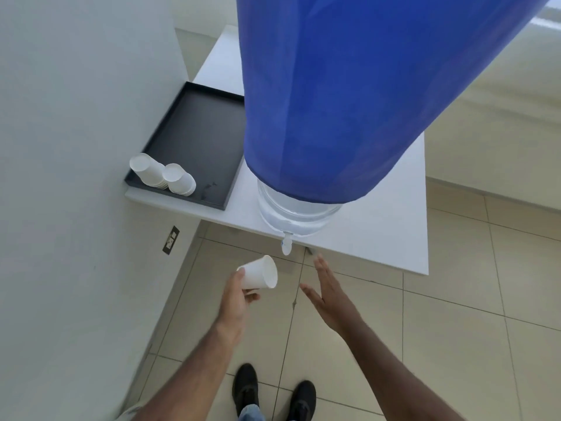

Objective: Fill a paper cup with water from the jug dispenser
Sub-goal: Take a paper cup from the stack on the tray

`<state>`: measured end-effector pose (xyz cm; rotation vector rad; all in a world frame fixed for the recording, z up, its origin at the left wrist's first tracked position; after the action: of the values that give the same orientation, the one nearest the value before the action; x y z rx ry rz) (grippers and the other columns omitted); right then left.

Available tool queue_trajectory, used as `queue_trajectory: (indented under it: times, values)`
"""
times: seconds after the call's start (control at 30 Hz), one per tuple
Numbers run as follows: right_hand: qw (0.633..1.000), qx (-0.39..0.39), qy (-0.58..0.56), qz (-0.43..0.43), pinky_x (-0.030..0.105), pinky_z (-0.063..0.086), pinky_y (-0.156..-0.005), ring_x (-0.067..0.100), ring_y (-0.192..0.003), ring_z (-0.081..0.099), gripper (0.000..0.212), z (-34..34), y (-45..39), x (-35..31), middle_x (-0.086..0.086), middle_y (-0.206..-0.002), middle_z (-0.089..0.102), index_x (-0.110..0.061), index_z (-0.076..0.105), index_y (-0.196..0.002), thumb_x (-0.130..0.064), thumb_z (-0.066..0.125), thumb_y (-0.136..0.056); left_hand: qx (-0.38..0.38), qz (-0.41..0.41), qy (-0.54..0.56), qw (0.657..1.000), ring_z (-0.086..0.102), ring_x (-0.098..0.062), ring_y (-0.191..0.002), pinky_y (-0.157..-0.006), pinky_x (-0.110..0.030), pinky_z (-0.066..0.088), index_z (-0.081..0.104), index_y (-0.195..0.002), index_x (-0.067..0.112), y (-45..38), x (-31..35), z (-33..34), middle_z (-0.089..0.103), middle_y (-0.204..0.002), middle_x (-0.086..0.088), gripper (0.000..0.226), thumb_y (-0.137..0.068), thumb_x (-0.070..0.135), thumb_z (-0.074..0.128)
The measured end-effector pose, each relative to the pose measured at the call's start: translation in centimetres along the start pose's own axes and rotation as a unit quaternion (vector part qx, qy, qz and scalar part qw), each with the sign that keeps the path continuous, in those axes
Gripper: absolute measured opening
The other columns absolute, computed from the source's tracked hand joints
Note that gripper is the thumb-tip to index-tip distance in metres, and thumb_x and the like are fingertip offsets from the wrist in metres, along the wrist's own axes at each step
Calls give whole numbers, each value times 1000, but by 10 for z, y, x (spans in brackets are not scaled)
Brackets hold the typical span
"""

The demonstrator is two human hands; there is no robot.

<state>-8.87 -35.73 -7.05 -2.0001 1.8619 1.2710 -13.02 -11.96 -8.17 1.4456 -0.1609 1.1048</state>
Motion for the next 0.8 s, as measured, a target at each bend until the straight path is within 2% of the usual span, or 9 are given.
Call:
queue_trajectory:
  times: [0.1,0.17,0.23,0.3,0.37,0.47,0.63,0.73,0.8]
  values:
    - [992,-57,-108,-17,35,33,-130,0,-164,15,121,19,7,-12,-19,-180,8,-32,10,-172,-79,74,-81,-59,-60,57,995,66,-21,-90,-72,-36,49,66,-125,13,25,-31,25,72,-112,-14,38,-109,35,40]
    - [986,-69,-146,-27,28,43,-121,0,-155,38,123,25,13,-19,-18,-172,35,-33,22,-169,-70,89,-72,-100,-79,81,988,72,-21,-88,-79,-37,53,67,-129,9,38,-43,44,76,-108,-14,44,-110,34,36]
    - [983,-52,-171,-32,19,48,-107,-4,-131,57,106,26,19,-22,-26,-143,58,-33,41,-157,-50,99,-70,-121,-101,104,982,71,-23,-93,-85,-38,53,69,-127,7,46,-52,57,75,-110,-15,47,-109,35,35]
    - [982,-11,-185,-27,13,48,-94,-4,-114,62,87,21,22,-20,-30,-122,65,-33,52,-142,-37,101,-69,-112,-114,122,980,69,-21,-87,-82,-36,53,69,-124,4,47,-61,62,73,-108,-15,47,-108,34,36]
    - [978,26,-205,-21,15,48,-89,-2,-108,64,76,17,27,-16,-30,-117,67,-34,57,-132,-30,100,-69,-116,-115,125,979,68,-19,-83,-79,-35,50,69,-122,4,47,-70,67,71,-105,-15,46,-106,34,39]
    - [972,63,-228,-6,16,50,-84,1,-106,65,62,15,34,-8,-24,-113,70,-35,61,-121,-25,97,-72,-123,-108,72,984,67,-21,-90,-81,-36,50,70,-117,7,47,-78,70,72,-105,-14,39,-107,30,40]
    - [968,98,-230,0,9,47,-87,-3,-111,61,66,13,43,11,-20,-118,69,-29,58,-127,-34,98,-75,-39,21,-137,990,73,-22,-98,-87,-38,61,68,-115,12,31,-61,52,75,-111,-16,21,-101,24,57]
    - [971,101,-216,15,18,50,-90,2,-112,62,68,18,39,25,-15,-121,68,-28,55,-129,-36,97,-76,4,125,-229,965,66,-12,-93,-80,-28,53,67,-109,20,25,-29,47,72,-102,0,10,-100,16,63]
    - [971,102,-214,21,22,50,-91,12,-113,63,67,22,33,33,-9,-122,68,-25,54,-128,-33,97,-77,-2,200,-299,933,63,-7,-90,-77,-26,51,66,-108,22,22,-4,55,69,-102,5,11,-99,16,65]
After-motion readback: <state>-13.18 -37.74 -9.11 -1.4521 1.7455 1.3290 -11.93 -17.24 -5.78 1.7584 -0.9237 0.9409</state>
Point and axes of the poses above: each hand's wrist, its own y-axis away from the middle knuckle, its own z-axis out of the palm, x = y × z, the point moved 8 cm from there along -y, towards the middle knuckle
